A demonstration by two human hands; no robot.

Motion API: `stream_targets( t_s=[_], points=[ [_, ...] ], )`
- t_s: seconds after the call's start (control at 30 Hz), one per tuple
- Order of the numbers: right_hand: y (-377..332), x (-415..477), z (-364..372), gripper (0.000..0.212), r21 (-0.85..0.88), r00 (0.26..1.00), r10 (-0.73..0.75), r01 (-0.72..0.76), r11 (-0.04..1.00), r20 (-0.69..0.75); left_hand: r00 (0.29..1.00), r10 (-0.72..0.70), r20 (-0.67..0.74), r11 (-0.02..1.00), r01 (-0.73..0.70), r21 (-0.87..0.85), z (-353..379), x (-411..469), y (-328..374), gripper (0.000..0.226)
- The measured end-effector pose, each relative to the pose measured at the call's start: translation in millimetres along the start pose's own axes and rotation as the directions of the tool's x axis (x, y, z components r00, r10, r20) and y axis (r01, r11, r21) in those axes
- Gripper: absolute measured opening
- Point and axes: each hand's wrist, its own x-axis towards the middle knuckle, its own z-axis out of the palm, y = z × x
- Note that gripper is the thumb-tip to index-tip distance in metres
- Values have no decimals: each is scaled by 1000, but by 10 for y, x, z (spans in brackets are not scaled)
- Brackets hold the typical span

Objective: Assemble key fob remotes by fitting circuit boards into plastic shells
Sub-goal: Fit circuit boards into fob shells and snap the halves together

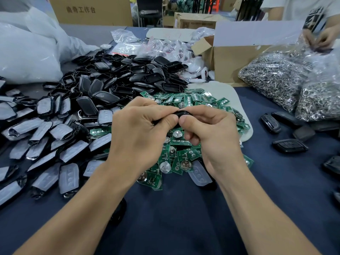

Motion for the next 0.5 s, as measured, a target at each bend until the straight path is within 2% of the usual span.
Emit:
stream_targets(
  t_s=[0.13,0.27,0.43,0.5],
  points=[
    [-25,8,-29,18,40,998,62,-61,997,-25,996,-90,24,989,92,-117,64,-26,-15,14],
    [-16,19,-23,30,14,995,74,-73,997,-66,979,-177,101,951,197,-238,96,-9,-43,23],
    [7,34,-7,23,196,980,194,-184,963,-32,925,-337,178,778,380,-500,122,27,-82,18],
    [23,33,-4,23,175,984,179,-171,970,-26,916,-354,188,751,398,-526,110,35,-92,17]
  ],
)
